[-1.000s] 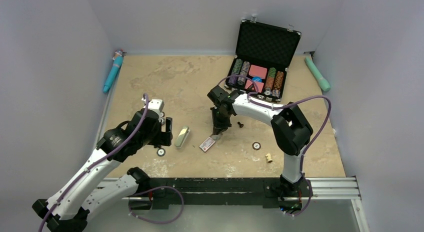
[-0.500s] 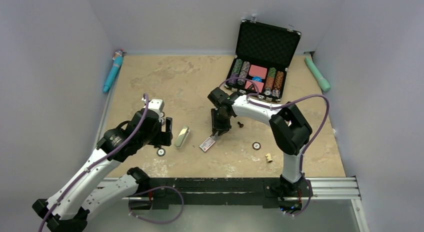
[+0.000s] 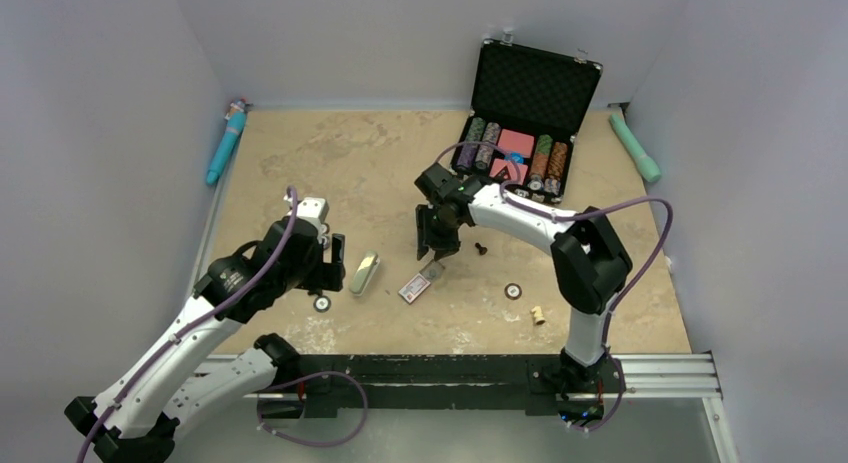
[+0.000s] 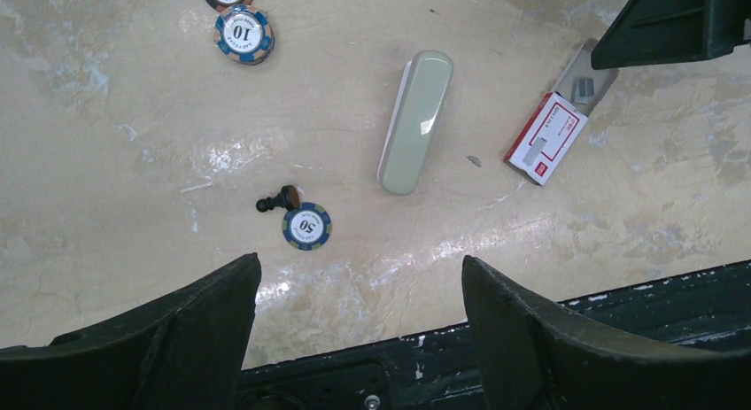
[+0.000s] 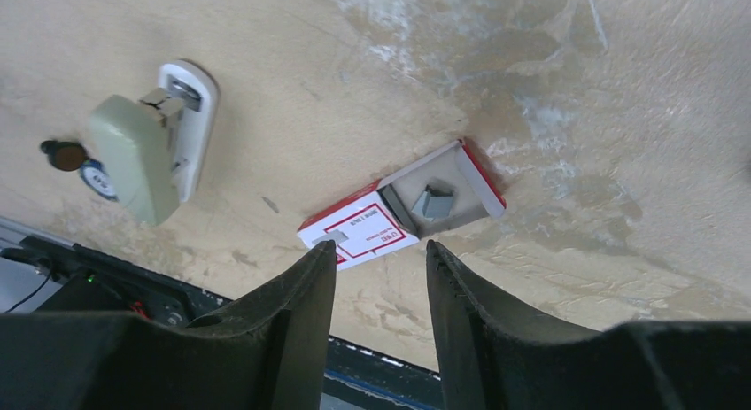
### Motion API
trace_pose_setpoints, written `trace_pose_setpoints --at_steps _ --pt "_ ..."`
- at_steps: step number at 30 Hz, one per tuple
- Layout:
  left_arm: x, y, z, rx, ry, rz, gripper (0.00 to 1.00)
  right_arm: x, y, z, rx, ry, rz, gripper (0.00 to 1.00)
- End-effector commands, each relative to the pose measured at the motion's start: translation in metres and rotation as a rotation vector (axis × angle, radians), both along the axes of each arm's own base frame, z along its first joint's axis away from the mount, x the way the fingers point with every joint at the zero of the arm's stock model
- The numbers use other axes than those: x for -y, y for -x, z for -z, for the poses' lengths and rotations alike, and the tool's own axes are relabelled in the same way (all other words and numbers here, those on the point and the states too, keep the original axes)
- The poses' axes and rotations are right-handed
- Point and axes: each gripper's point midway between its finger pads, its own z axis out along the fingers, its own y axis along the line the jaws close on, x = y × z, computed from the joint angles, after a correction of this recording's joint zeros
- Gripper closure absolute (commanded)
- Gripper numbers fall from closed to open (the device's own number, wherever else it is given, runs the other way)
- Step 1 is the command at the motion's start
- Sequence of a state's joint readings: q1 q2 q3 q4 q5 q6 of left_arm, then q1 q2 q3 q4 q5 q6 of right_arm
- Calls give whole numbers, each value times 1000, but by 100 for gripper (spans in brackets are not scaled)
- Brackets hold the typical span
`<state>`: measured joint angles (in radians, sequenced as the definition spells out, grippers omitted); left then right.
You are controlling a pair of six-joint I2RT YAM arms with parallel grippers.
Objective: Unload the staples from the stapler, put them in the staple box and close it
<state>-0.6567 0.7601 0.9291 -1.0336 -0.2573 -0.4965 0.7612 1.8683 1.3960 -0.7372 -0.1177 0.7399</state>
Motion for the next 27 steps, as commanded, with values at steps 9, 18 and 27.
trace_pose_setpoints --at_steps 9,18,27 --pt "21 -2 6 -43 28 81 16 31 -67 -83 274 -93 16 59" --pt "55 4 24 -169 86 219 25 44 -92 -62 273 -76 11 70" --pt "89 6 58 -332 80 300 48 40 -89 -15 164 -72 0 93"
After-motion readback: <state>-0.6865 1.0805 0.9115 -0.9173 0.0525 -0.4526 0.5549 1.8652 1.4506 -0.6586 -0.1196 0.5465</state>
